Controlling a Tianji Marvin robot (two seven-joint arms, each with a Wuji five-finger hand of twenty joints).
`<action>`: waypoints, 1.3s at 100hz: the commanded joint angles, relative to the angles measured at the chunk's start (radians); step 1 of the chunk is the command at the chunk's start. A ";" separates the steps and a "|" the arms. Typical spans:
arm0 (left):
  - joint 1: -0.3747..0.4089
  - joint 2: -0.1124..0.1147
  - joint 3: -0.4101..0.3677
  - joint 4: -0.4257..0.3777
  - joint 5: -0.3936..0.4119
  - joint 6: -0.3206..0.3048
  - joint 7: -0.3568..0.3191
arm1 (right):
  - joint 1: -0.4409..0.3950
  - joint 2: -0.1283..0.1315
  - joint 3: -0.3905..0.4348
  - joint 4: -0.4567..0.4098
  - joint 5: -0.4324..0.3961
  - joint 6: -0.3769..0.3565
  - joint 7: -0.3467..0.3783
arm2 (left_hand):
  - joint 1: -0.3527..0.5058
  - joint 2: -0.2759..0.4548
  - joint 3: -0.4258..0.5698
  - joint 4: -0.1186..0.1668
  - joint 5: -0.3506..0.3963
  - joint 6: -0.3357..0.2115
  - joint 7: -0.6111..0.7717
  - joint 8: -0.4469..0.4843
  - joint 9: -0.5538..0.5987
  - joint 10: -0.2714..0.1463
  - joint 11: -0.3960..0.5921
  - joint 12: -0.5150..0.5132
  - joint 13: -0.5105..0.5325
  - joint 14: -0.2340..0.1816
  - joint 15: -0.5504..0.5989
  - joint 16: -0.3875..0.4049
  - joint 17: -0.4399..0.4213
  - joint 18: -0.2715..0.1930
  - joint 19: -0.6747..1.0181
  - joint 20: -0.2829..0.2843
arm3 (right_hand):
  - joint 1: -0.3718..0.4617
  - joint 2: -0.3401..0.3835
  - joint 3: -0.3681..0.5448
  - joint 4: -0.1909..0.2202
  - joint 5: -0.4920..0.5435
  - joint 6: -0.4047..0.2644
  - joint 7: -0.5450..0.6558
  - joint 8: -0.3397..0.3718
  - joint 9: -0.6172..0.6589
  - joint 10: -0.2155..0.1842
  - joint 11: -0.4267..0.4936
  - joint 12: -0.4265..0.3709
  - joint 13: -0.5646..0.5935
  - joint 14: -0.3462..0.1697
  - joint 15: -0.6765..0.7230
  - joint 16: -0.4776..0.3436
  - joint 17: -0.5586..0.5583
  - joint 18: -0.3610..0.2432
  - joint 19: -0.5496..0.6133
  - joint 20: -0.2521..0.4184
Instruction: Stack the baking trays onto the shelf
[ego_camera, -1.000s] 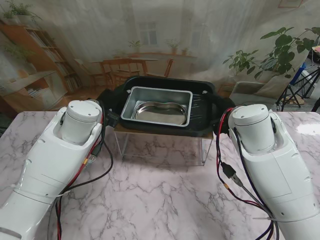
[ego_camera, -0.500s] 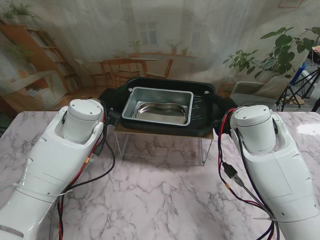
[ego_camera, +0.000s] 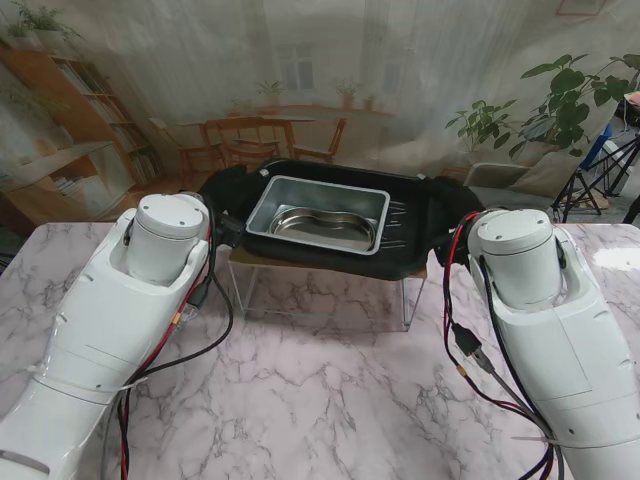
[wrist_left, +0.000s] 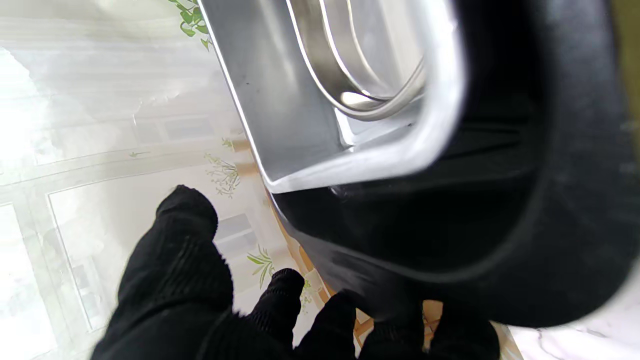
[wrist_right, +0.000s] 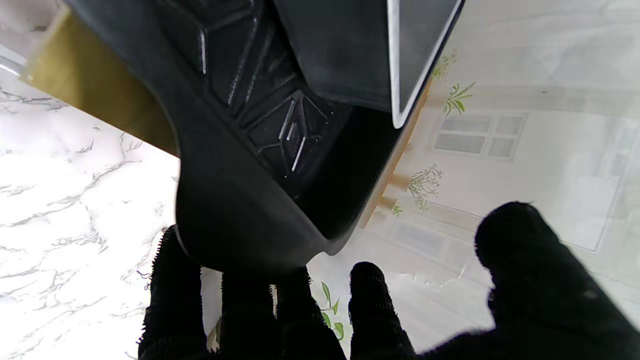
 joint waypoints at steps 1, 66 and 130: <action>-0.010 -0.009 0.002 -0.010 0.000 -0.006 -0.013 | 0.002 -0.006 0.001 -0.015 0.001 -0.009 -0.003 | -0.024 0.009 -0.030 -0.035 0.008 -0.048 0.012 0.007 -0.021 -0.045 0.015 0.012 -0.007 -0.030 -0.013 -0.008 -0.007 0.003 -0.032 0.012 | -0.010 0.013 -0.010 0.025 -0.001 -0.051 0.018 -0.021 0.001 -0.120 0.019 0.008 -0.016 -0.045 -0.075 -0.021 -0.009 -0.042 -0.014 0.015; 0.041 0.026 -0.088 -0.044 0.055 -0.058 -0.051 | -0.052 0.023 0.047 -0.059 -0.065 -0.064 0.033 | -0.009 0.017 -0.026 -0.034 0.032 -0.032 0.026 0.014 0.023 -0.040 0.032 0.041 -0.005 -0.045 -0.015 -0.008 -0.015 0.004 -0.035 0.016 | -0.011 0.011 -0.005 0.023 -0.004 -0.068 0.139 -0.055 0.003 -0.136 0.010 0.006 -0.033 -0.056 -0.121 -0.046 -0.031 -0.047 -0.067 0.008; 0.380 0.072 -0.288 -0.317 -0.023 -0.498 -0.067 | -0.329 0.039 0.149 -0.256 -0.063 -0.487 -0.006 | 0.078 0.100 -0.026 -0.020 0.268 0.053 0.150 0.154 0.261 0.026 0.098 0.211 0.100 -0.029 0.044 0.067 0.027 -0.024 0.036 0.118 | -0.025 -0.061 0.137 0.011 0.141 -0.095 0.472 -0.214 0.050 -0.199 0.119 0.051 -0.003 -0.096 -0.187 -0.094 -0.013 -0.044 -0.185 0.003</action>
